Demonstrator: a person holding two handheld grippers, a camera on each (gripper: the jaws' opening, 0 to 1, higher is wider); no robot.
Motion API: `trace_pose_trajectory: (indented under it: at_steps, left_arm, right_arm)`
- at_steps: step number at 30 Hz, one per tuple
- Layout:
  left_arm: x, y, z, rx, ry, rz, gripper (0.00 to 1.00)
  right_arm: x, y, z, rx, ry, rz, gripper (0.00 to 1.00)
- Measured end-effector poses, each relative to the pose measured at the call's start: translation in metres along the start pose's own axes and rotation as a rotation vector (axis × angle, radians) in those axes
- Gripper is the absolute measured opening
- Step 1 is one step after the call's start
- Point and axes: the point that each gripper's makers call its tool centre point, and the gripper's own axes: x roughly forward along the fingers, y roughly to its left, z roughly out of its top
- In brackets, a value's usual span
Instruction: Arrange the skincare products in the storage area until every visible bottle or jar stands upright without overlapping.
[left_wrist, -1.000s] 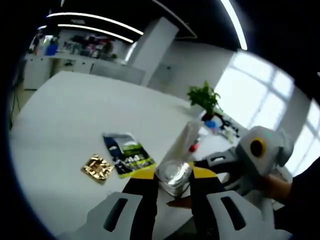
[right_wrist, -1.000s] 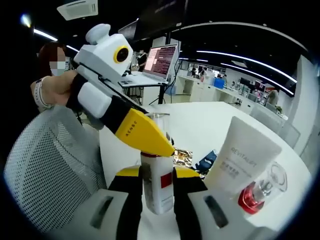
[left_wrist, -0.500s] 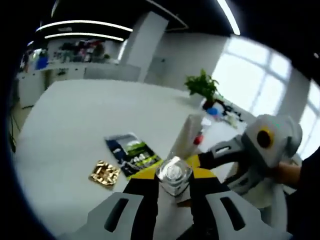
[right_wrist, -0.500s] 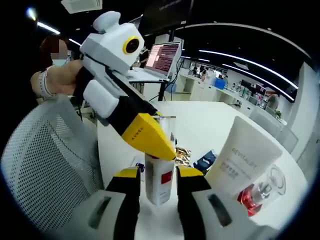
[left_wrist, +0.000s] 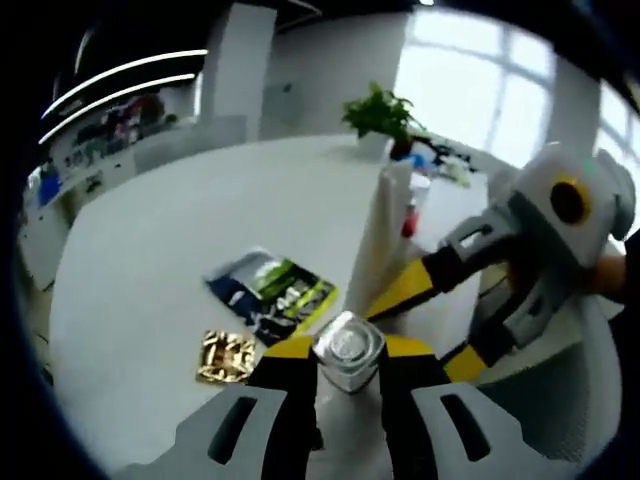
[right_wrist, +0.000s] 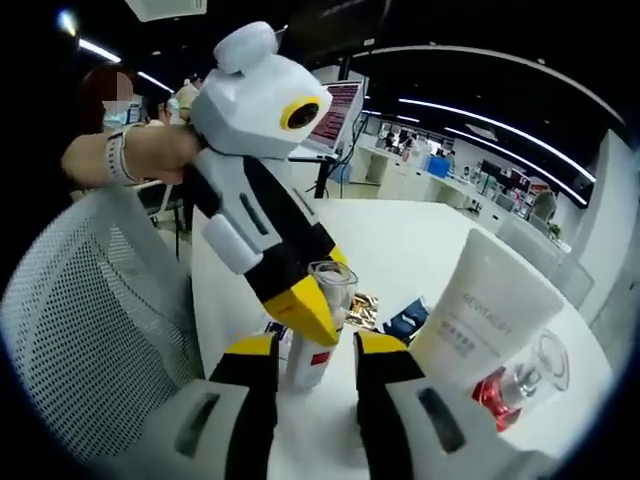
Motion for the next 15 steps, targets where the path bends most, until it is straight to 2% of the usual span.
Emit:
trace_pose_trajectory:
  at_steps: [1,11,15]
  left_arm:
    - [0.002,-0.001,0.002,0.025,-0.001,-0.005,0.19]
    - [0.017,-0.002,0.007,0.047,0.027,-0.038,0.19]
    - [0.019,-0.004,0.008,0.127,0.028,-0.065,0.19]
  right_arm:
    - [0.000,-0.002,0.000,-0.002,-0.001,-0.007,0.30]
    - [-0.002,-0.007,-0.001,0.005,-0.004,-0.028,0.29]
    - [-0.002,-0.008,0.000,-0.004,-0.005,-0.035,0.29]
